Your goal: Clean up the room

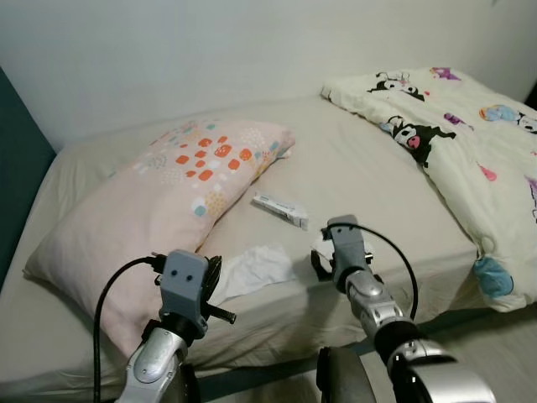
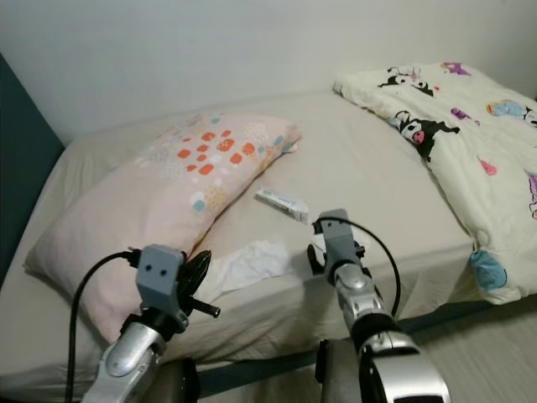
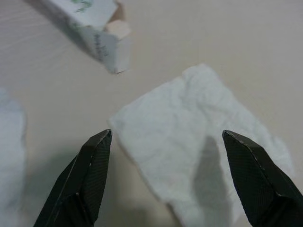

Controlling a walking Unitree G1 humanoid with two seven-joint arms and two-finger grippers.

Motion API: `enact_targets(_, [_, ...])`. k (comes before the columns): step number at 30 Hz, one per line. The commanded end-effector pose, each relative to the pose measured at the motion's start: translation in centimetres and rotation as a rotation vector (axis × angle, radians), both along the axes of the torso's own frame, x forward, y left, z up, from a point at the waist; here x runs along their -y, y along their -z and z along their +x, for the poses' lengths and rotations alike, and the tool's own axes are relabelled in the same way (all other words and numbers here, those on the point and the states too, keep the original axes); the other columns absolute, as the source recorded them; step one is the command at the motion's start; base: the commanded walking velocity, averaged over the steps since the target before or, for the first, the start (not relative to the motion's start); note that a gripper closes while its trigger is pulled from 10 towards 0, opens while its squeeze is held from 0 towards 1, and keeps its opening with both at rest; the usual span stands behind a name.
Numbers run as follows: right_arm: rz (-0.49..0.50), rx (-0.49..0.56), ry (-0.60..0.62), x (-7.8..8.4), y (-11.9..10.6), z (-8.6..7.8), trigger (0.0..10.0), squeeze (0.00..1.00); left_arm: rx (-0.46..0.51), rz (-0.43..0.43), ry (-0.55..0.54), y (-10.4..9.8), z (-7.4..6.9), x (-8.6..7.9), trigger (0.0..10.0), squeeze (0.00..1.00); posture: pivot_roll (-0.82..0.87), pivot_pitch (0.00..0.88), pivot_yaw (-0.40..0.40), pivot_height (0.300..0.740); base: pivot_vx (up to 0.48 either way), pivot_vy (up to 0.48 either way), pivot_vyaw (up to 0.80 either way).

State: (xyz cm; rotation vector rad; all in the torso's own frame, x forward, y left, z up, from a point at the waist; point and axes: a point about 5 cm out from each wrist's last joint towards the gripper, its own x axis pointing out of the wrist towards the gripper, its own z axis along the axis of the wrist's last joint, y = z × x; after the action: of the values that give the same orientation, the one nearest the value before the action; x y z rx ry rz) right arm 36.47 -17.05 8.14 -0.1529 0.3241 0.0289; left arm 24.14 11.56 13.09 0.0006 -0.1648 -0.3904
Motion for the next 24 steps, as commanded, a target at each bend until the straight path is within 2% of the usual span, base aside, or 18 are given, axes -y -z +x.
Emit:
enact_targets(1, [0.018,-0.036,0.010,0.0,0.4,-0.1,10.0,1.00,-0.020,-0.016,0.044,-0.1,-0.4,0.3,10.0,0.00,0.11,0.207,-0.007,0.556,0.000,0.000,0.00])
enact_targets(8, [0.034,-0.044,0.051,0.7,0.0,0.1,10.0,1.00,0.019,-0.015,0.100,-1.2,-0.6,1.1,10.0,0.00,0.12,0.222,-0.003,0.556,0.000,0.000,0.00])
enact_targets(9, [0.045,-0.049,0.061,0.9,0.0,0.2,10.0,0.00,0.031,-0.009,0.098,-1.5,-0.5,1.1,10.0,0.00,0.13,0.231,0.000,0.556,0.000,0.000,0.00])
enact_targets(21, [0.053,-0.106,0.060,1.0,0.6,0.0,10.0,0.00,0.043,0.037,0.079,-2.3,-0.2,0.6,10.0,0.00,0.14,0.243,0.010,0.556,0.000,0.000,0.00])
enact_targets(24, [0.043,-0.123,0.046,1.0,0.6,0.0,10.0,0.00,0.062,0.073,0.048,-2.5,0.0,0.1,10.0,0.00,0.14,0.240,0.011,0.556,0.000,0.000,0.00])
